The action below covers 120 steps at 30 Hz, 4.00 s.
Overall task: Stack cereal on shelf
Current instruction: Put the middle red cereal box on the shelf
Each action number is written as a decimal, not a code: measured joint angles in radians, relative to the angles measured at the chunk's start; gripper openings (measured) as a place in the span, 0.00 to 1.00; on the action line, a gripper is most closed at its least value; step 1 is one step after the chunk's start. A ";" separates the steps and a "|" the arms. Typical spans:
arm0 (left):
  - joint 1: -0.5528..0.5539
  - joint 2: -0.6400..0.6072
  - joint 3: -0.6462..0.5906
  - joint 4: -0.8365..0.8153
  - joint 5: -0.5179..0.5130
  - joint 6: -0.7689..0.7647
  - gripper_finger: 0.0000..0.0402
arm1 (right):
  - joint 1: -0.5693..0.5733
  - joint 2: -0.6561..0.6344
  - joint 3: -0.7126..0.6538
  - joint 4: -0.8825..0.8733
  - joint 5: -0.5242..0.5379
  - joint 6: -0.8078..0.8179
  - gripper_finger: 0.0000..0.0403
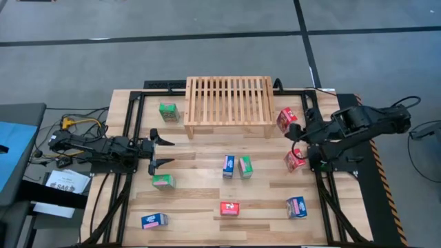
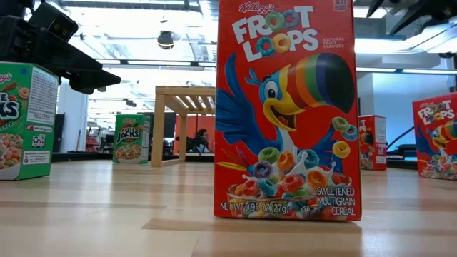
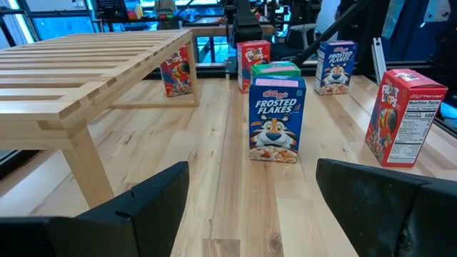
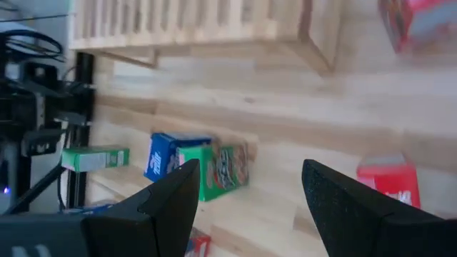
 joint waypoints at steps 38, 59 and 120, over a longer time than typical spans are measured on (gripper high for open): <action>0.000 0.000 0.000 0.000 0.000 0.000 0.74 | 0.001 0.238 -0.143 -0.211 -0.255 -0.090 0.67; 0.000 0.000 0.000 0.000 0.000 0.000 0.74 | 0.041 0.237 -0.286 -0.113 -0.265 -0.045 0.67; 0.000 0.000 0.000 0.000 0.000 0.000 0.74 | 0.029 0.303 -0.284 -0.108 -0.302 -0.031 0.37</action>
